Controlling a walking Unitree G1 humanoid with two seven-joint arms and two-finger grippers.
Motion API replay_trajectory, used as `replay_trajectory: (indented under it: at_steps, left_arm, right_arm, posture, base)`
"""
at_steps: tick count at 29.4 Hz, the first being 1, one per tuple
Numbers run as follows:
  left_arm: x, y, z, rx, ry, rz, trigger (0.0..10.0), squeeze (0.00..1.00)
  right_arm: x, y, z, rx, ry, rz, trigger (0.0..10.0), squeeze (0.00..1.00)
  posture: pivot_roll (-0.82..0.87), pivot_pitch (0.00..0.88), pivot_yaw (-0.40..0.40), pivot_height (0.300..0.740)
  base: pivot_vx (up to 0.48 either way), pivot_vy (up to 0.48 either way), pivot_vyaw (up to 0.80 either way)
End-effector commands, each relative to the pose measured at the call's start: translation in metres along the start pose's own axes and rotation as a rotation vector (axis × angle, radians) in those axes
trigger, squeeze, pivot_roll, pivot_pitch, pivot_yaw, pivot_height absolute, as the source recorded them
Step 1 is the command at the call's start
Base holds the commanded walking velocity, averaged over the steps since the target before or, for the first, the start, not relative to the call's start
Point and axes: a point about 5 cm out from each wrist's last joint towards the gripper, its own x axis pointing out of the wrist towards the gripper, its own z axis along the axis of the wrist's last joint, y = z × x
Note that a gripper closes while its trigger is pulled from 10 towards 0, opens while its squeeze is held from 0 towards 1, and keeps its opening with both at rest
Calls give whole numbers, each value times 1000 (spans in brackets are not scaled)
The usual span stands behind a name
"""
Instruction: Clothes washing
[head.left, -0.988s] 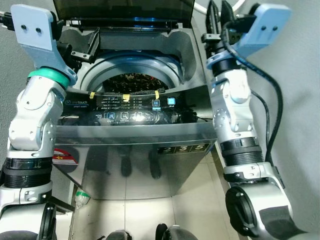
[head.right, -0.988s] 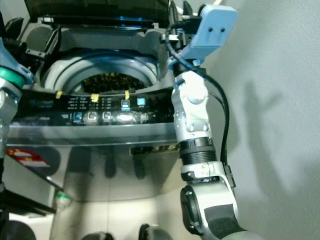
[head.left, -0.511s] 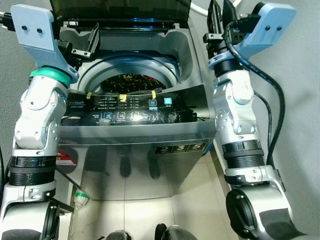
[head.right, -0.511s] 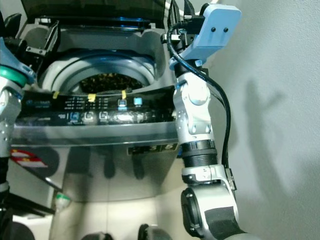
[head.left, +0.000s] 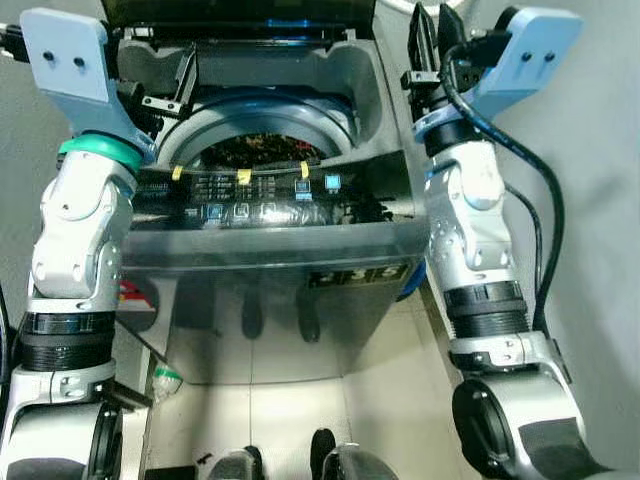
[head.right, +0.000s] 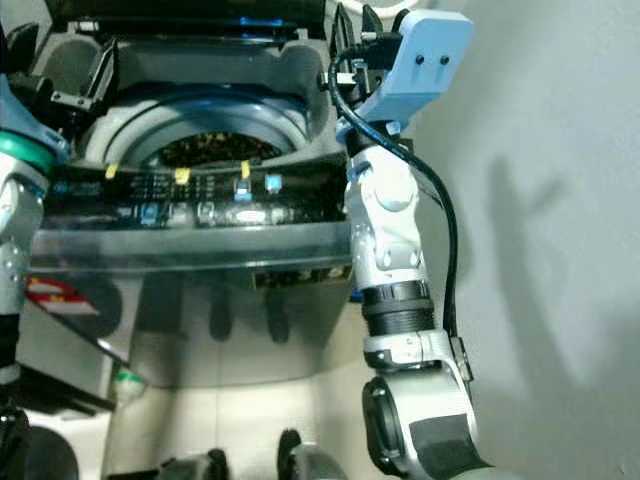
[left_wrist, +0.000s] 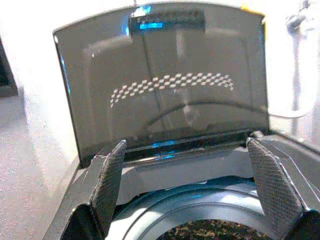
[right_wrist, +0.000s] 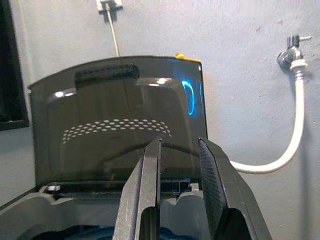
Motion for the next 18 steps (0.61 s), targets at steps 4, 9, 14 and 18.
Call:
replay_trajectory:
  at_steps: [4, 9, 14, 18]
  left_arm:
    - [2, 1, 1, 9, -10, 6, 10000, 0]
    - [2, 1, 1, 13, -15, 9, 10000, 0]
    - [3, 1, 1, 13, -15, 9, 10000, 0]
    - [3, 0, 1, 13, -16, 2, 10000, 0]
  right_arm:
    - [-3, 0, 1, -11, 3, 7, 10000, 0]
    - [-3, 0, 0, -27, 8, 10, 10000, 0]
    - [-3, 0, -1, -44, 15, 16, 10000, 0]
    - [-3, 1, -2, -70, 24, 30, 10000, 0]
  posture:
    - [121, 84, 26, 740]
    - [120, 81, 27, 740]
    - [121, 79, 27, 740]
    - [121, 76, 28, 740]
  base:
    - [-352, 0, 0]
    - [-241, 0, 0]
    - [0, 0, 225]
    - [0, 0, 800]
